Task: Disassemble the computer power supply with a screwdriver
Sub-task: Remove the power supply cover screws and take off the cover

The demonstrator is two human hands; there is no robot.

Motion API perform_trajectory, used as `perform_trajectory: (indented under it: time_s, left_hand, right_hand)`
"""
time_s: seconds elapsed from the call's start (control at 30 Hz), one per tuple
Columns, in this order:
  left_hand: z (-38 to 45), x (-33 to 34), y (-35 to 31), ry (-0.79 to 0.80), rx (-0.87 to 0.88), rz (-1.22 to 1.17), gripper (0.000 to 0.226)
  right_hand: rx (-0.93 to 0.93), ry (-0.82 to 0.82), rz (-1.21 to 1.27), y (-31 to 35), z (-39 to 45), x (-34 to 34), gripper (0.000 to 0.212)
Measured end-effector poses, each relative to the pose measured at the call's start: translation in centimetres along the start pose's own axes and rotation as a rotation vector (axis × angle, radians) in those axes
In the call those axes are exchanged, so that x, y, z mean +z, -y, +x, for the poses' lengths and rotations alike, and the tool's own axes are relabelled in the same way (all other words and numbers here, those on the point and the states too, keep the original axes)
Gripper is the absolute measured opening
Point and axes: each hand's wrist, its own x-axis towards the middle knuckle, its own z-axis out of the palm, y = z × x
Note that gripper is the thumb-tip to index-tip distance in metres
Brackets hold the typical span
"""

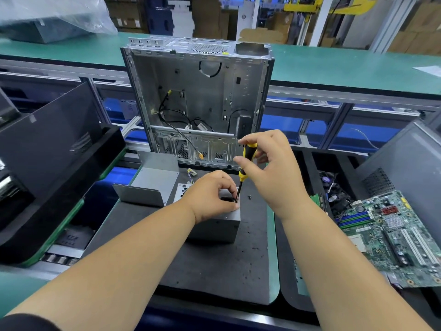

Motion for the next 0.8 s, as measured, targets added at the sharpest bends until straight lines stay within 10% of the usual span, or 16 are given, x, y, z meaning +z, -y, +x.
perform_trajectory:
  time_s: [0.8]
  left_hand:
    - [-0.37, -0.27, -0.49, 0.009, -0.011, -0.043, 0.023]
  right_hand:
    - [0.041, 0.005, 0.048, 0.44, -0.14, -0.28, 0.023]
